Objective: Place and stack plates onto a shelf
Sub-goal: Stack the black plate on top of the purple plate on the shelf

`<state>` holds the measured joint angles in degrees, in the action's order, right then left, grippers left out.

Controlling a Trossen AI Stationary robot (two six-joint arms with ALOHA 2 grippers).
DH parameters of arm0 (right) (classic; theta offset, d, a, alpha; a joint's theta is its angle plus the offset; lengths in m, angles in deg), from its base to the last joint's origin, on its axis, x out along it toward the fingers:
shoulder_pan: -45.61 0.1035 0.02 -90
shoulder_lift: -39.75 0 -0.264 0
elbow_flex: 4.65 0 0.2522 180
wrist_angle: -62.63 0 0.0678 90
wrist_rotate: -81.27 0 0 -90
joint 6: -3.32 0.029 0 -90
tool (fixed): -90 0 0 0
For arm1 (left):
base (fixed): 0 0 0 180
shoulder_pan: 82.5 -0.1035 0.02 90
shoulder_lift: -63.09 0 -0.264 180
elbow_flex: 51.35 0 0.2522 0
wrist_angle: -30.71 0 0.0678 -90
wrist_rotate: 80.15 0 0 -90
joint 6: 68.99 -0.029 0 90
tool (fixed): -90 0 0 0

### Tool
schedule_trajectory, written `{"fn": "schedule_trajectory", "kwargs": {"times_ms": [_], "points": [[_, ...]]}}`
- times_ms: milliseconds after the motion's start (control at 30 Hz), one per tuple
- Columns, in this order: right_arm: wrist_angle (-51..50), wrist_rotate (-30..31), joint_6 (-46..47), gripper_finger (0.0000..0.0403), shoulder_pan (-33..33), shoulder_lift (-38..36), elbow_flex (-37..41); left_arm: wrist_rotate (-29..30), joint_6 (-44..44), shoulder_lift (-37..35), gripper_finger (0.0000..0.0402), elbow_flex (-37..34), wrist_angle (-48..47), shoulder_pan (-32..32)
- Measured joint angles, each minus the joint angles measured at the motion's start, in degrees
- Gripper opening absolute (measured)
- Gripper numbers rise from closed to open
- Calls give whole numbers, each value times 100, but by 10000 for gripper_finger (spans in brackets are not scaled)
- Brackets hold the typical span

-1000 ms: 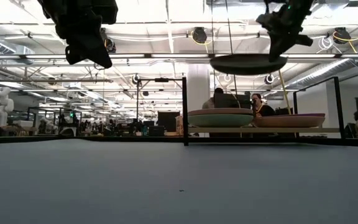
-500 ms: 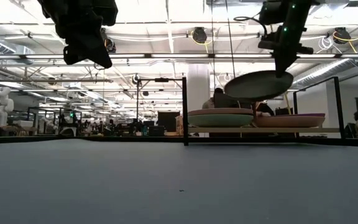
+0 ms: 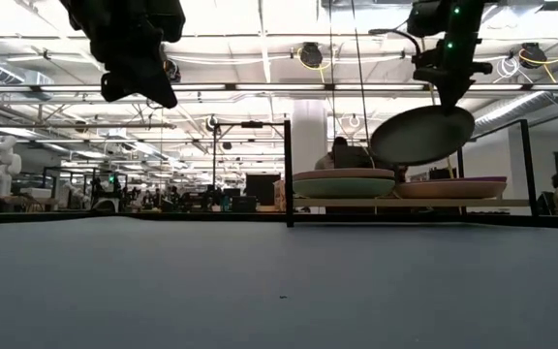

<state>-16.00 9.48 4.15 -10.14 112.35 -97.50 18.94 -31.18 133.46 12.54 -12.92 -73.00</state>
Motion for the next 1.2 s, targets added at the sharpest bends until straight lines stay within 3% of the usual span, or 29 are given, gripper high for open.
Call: {"fn": "schedule_trajectory", "kwargs": {"times_ms": [433, 900, 1200], "points": [[-648, 278, -673, 0, 70, 166, -138, 2, -4, 0, 4, 0, 2, -160], [-622, 304, -1477, 0, 70, 565, -138, 2, -65, 0, 4, 0, 4, -160], [-611, 304, -1529, 6, 70, 840, -138, -42, 49, 0, 4, 0, 7, -160]]}}
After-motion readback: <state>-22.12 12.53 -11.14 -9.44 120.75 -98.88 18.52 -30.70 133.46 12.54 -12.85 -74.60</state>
